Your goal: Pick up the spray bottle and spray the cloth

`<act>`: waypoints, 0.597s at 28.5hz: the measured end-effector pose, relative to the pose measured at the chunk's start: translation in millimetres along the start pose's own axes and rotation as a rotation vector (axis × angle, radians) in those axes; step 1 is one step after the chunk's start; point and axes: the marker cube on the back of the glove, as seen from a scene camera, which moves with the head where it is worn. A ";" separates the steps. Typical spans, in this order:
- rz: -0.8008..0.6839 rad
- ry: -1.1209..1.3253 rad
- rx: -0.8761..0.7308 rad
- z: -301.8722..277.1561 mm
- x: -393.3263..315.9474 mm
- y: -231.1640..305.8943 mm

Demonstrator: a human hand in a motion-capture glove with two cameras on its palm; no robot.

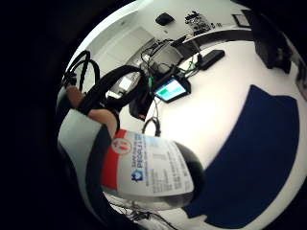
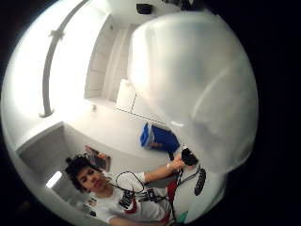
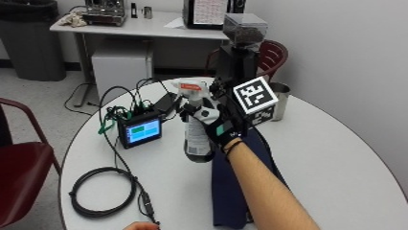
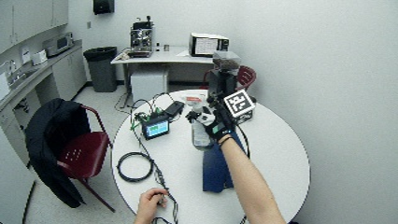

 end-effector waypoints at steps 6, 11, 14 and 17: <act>0.006 -0.101 -0.008 32.8 14.4 4.8; -0.015 -0.110 -0.023 41.2 12.5 2.2; -0.017 -0.106 -0.024 41.8 14.9 3.3; -0.018 -0.121 -0.024 38.3 19.3 5.4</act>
